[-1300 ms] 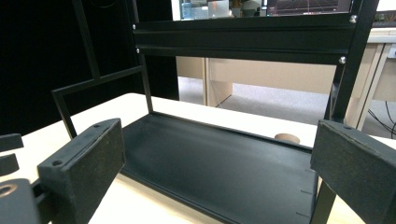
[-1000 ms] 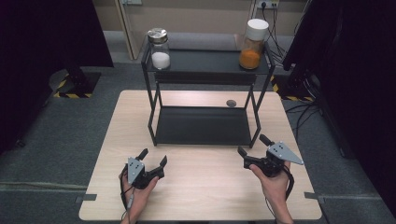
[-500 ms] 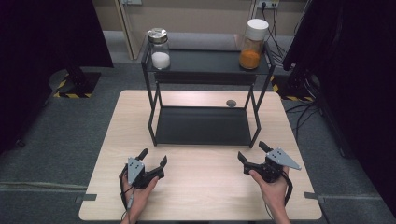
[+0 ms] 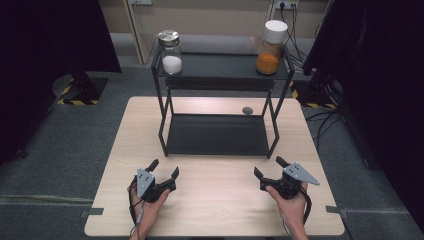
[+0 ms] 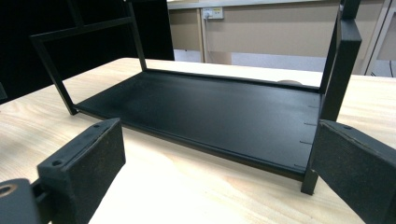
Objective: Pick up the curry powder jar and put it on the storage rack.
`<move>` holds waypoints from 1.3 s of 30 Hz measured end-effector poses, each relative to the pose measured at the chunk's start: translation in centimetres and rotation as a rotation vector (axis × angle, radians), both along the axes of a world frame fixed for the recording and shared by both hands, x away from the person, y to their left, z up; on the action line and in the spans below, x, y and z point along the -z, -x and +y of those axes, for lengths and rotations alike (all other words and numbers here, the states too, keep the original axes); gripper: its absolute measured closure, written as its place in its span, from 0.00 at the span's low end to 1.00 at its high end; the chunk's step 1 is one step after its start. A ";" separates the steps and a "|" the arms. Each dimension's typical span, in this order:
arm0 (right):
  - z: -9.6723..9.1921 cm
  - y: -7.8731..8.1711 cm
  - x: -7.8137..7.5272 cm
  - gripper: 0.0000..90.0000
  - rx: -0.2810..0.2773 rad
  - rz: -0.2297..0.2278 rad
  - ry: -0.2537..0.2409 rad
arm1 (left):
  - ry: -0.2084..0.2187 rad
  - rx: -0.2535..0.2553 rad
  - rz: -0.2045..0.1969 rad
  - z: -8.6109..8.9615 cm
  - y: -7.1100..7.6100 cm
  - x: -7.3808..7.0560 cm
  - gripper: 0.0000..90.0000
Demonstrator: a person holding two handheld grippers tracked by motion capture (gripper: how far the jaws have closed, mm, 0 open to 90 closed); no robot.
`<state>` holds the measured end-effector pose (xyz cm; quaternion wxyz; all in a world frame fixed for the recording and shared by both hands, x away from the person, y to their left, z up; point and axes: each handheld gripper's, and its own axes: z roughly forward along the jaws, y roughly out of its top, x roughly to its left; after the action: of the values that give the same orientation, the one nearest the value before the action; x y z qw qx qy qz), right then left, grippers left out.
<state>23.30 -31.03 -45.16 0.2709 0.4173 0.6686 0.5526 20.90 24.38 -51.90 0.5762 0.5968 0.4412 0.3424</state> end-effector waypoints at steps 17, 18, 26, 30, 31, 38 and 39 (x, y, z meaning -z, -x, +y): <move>-0.7 0.2 1.8 0.04 0.008 0.048 0.025 | 0.001 0.001 -0.002 0.0 0.0 0.0 0.18; -0.7 0.2 1.8 0.04 0.011 0.053 0.023 | 0.001 0.001 -0.002 0.0 0.0 0.0 0.18; -0.8 0.6 2.6 0.04 0.027 0.057 0.020 | 0.002 0.002 -0.002 0.0 0.0 0.1 0.18; -0.8 0.8 2.9 0.04 0.032 0.058 0.017 | 0.003 0.002 -0.003 0.0 0.0 0.1 0.18; -0.8 0.8 3.0 0.04 0.035 0.056 0.015 | 0.004 0.002 -0.002 0.0 0.0 0.1 0.18; -1.0 0.9 3.1 0.04 0.040 0.053 0.003 | 0.002 0.003 -0.002 0.0 0.0 0.1 0.18; -1.0 0.9 3.1 0.04 0.040 0.053 0.003 | 0.001 0.003 -0.003 0.0 0.0 0.1 0.18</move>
<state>22.42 -32.01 -48.26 0.2647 0.4450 0.6677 0.5348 20.91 24.35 -51.95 0.5777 0.5967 0.4396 0.3420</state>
